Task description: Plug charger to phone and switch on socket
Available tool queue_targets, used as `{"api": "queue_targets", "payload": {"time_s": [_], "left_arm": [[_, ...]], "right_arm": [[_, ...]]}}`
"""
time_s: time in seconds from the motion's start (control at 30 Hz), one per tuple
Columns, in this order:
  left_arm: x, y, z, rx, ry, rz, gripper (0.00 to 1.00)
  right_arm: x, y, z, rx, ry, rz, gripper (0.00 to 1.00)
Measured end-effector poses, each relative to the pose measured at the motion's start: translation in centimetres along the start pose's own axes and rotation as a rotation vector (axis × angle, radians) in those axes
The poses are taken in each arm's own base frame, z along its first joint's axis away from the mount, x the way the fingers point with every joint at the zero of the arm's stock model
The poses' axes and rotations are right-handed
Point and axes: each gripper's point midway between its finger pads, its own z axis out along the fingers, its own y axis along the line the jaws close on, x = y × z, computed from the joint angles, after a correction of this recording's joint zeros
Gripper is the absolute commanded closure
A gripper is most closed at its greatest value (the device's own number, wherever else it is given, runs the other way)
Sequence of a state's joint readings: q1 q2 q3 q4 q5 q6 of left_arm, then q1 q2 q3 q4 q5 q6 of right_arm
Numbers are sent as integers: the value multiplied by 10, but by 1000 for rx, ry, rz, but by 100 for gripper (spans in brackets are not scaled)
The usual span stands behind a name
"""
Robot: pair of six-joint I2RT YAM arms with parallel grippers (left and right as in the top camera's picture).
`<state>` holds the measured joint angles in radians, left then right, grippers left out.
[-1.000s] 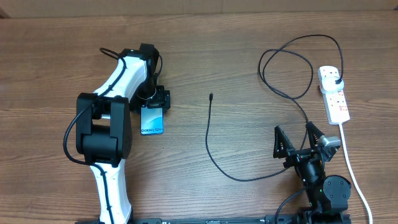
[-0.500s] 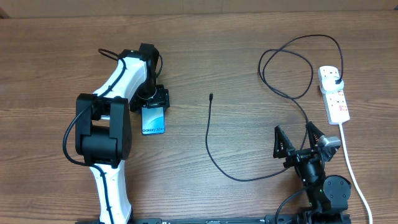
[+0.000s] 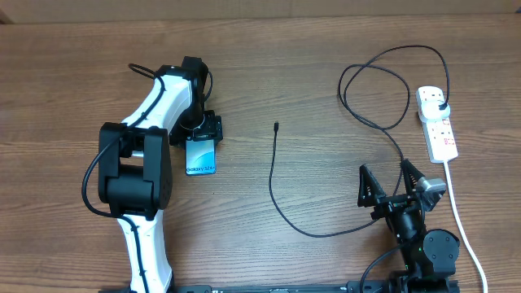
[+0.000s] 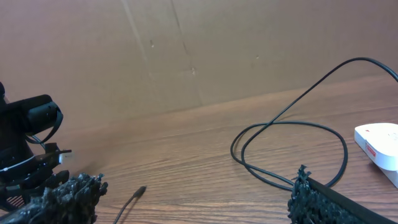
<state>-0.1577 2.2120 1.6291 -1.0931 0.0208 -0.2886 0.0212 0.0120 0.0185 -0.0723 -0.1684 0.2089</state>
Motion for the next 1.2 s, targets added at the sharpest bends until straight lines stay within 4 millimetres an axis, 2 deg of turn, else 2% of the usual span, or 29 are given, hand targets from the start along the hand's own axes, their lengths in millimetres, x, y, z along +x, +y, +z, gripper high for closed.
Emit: {"api": "queue_targets", "payload": {"time_s": [0.23,0.3,0.37,0.53,0.87,1.07,1.2], "left_arm": [[0,0,0,-1,0,3,16],[0,0,0,-2,-1,5,9],[-1,-1,0,-1,-6,9,5],[-3,-2,0,-3,-15,38,4],[-7,-1,-1,-14,-33,132,12],[-8,-1,-1,-14,-39,138,13],[-9,-2,-1,-13,-41,137,17]], "right_arm": [[0,0,0,0,0,0,0],[0,0,0,0,0,0,0],[0,0,0,0,0,0,0],[0,0,0,-1,0,0,0],[0,0,0,0,0,0,0],[0,0,0,-1,0,0,0],[0,0,0,0,0,0,0]]}}
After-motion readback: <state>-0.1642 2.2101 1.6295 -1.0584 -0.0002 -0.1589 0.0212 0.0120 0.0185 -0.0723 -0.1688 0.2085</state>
